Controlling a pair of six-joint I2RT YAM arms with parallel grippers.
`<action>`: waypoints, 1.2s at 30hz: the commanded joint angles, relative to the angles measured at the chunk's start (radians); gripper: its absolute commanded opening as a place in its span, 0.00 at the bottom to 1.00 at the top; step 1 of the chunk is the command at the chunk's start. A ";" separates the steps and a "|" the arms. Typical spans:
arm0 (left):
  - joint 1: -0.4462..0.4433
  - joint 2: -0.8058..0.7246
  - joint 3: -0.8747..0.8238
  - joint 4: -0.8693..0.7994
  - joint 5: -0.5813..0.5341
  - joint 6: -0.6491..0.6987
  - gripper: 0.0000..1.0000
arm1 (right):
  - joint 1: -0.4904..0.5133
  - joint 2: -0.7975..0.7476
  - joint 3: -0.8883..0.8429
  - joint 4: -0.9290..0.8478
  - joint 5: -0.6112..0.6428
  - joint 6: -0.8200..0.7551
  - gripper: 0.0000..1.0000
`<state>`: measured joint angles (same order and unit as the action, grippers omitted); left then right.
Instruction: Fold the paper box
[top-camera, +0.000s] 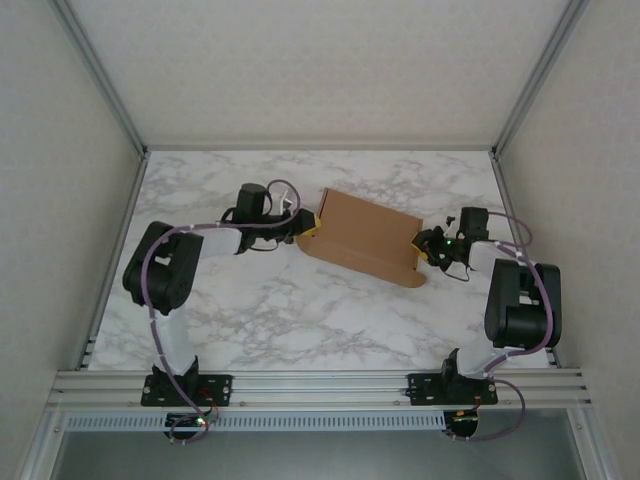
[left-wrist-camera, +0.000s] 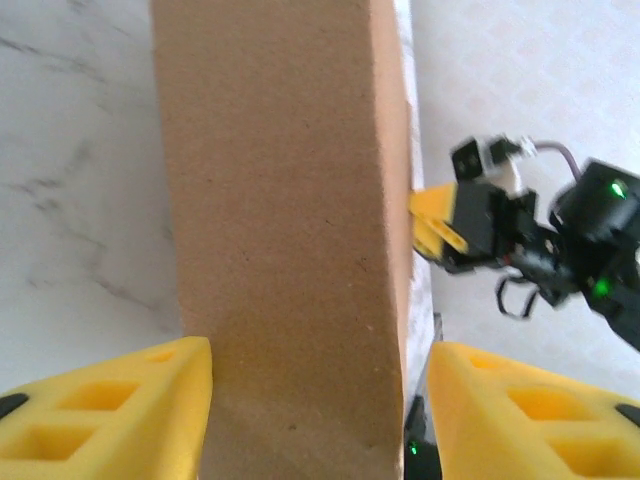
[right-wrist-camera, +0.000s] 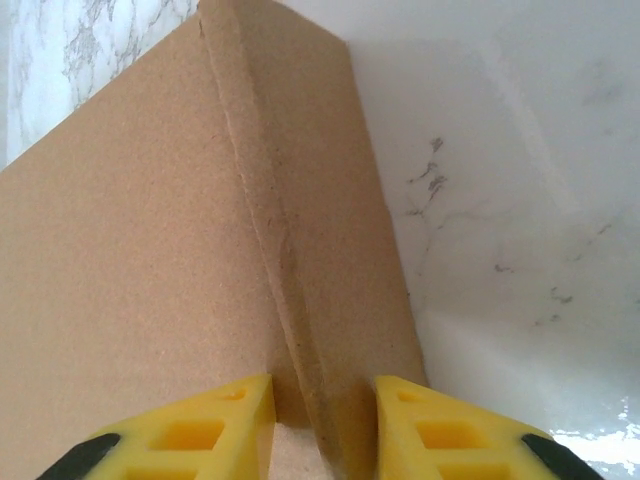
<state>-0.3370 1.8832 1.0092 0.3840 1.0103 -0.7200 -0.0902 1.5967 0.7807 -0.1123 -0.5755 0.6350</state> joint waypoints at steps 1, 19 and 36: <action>-0.065 -0.104 -0.064 0.112 0.126 -0.045 0.61 | 0.027 0.045 0.013 -0.087 -0.020 -0.026 0.31; -0.138 0.157 0.220 -0.265 -0.123 0.058 0.62 | 0.041 0.036 -0.033 -0.014 -0.052 -0.026 0.33; -0.042 0.144 0.131 -0.311 -0.125 0.145 0.24 | 0.087 -0.204 0.027 -0.201 0.161 -0.045 0.78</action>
<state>-0.3985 2.0418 1.1873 0.0677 0.8471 -0.5716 -0.0185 1.4441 0.7872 -0.2161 -0.4286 0.5922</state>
